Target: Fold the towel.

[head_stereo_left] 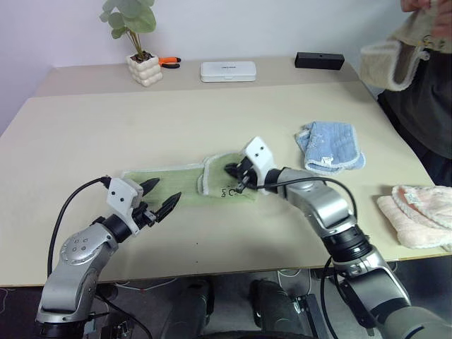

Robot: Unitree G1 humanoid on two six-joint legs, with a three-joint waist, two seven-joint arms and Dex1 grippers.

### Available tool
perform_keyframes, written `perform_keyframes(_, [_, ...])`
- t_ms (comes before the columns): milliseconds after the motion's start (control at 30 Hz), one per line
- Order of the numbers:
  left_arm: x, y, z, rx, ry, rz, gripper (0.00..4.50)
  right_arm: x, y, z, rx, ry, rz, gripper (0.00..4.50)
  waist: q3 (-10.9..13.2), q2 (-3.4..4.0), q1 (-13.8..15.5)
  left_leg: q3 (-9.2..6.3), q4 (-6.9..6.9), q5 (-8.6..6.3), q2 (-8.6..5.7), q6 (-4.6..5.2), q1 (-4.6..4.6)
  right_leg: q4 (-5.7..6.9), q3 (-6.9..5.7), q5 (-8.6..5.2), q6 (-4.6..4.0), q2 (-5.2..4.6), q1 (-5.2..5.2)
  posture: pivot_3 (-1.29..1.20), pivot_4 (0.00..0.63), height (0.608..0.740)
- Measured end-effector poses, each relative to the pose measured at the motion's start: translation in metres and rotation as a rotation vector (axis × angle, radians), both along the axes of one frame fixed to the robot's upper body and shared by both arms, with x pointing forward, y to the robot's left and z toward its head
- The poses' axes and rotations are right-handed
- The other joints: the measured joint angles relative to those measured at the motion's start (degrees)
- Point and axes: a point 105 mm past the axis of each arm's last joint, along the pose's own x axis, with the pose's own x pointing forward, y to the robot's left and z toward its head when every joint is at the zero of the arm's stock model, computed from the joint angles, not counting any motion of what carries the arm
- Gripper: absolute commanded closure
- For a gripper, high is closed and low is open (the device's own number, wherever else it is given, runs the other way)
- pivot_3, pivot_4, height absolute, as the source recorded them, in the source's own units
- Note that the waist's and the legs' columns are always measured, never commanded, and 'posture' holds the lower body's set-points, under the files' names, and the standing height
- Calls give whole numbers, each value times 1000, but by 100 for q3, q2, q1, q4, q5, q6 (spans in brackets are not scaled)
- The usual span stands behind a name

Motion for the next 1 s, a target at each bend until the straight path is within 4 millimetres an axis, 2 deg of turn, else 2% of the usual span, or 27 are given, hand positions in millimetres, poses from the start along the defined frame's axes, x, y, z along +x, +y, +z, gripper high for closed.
perform_keyframes(67, [-5,6,-1,-9,13,30,920,-6,9,-13,-16,0,32,4427,0,0,-7,0,0,-1,1,-1,0,2,2,0,0,0,-2,0,150,740])
perform_keyframes(167, [-12,12,-2,-36,29,72,920,-6,13,-9,-15,-37,39,4427,-2,-3,-1,-1,2,-2,3,-3,2,6,4,-2,-4,4,-2,0,150,740])
perform_keyframes(233, [-20,18,-2,-95,46,128,920,0,11,-2,17,-46,14,3911,0,-1,-9,0,2,-3,4,-5,1,6,5,-3,-5,4,-4,0,150,740])
perform_keyframes(267, [-23,20,-3,-126,60,154,920,4,8,5,31,-61,1,3625,0,-1,-1,-1,2,-3,4,-5,1,6,5,-3,-5,4,-4,0,150,740])
perform_keyframes(367, [-38,27,-8,-257,120,237,129,13,-4,38,70,-149,17,2210,1,-3,9,-1,2,-4,4,-6,1,3,4,-3,-5,4,-2,0,150,740])
perform_keyframes(400, [-44,30,-11,-295,146,266,0,14,-7,47,70,-184,37,1645,1,-4,14,-3,3,-4,4,-6,1,2,2,-3,-5,4,0,0,150,740])
perform_keyframes(500, [-60,34,-23,-406,241,338,0,1,-6,66,54,-280,162,150,2,-5,13,-4,2,-6,7,-7,1,-3,1,-5,-7,-2,4,0,150,740])
perform_keyframes(567, [-63,37,-28,-457,285,379,0,-9,0,71,45,-311,240,25,2,-5,-12,-1,3,-6,8,-7,2,-5,3,-6,-9,-1,4,0,150,740])
perform_keyframes(700, [-61,38,-37,-695,372,501,0,-29,13,73,46,-350,362,25,2,-6,-72,6,6,-12,6,2,2,-35,6,-4,-9,-3,16,0,150,740])
perform_keyframes(933, [-27,47,-29,-1021,408,630,0,-42,25,64,49,-344,433,25,-3,-11,44,-3,10,-12,6,0,26,-35,-3,1,-13,5,44,0,150,740])
perform_keyframes(1000, [-17,51,-28,-1076,415,659,532,-44,25,65,47,-356,436,0,-3,-9,49,-6,5,-13,6,-1,45,-43,-7,-1,-15,5,67,0,150,740])
